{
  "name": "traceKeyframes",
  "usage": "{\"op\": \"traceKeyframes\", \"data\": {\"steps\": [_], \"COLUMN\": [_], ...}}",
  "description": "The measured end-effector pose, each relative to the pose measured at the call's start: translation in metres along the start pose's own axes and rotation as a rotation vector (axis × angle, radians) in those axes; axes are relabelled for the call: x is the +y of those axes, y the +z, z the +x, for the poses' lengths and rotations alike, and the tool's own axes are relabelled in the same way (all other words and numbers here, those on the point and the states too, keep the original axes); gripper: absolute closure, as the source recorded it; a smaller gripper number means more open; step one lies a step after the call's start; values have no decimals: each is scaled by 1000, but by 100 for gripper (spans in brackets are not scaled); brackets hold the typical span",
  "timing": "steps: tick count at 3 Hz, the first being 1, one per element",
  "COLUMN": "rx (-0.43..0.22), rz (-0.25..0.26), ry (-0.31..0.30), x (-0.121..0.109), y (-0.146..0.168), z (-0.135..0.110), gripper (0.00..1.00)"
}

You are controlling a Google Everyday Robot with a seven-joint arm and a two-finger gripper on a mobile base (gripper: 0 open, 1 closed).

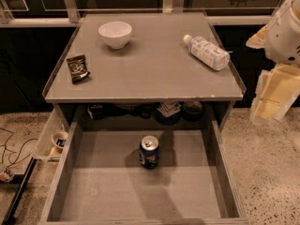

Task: Pick pepsi can from top drawer and place on counter

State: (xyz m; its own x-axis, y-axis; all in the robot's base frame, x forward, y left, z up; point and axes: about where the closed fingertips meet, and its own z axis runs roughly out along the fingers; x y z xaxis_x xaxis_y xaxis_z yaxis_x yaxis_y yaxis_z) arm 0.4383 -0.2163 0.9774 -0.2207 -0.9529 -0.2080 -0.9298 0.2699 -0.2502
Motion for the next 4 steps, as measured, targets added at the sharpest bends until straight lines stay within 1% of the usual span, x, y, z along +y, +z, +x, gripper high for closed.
{"op": "traceKeyframes", "data": {"steps": [1, 2, 3, 4], "rx": [0, -34, -115, -283], "rz": [0, -31, -90, -137], "ry": [0, 6, 47, 95], "x": [0, 7, 25, 45], "y": [0, 16, 52, 102], "z": [0, 2, 6, 12], "gripper": [0, 0, 0, 0]}}
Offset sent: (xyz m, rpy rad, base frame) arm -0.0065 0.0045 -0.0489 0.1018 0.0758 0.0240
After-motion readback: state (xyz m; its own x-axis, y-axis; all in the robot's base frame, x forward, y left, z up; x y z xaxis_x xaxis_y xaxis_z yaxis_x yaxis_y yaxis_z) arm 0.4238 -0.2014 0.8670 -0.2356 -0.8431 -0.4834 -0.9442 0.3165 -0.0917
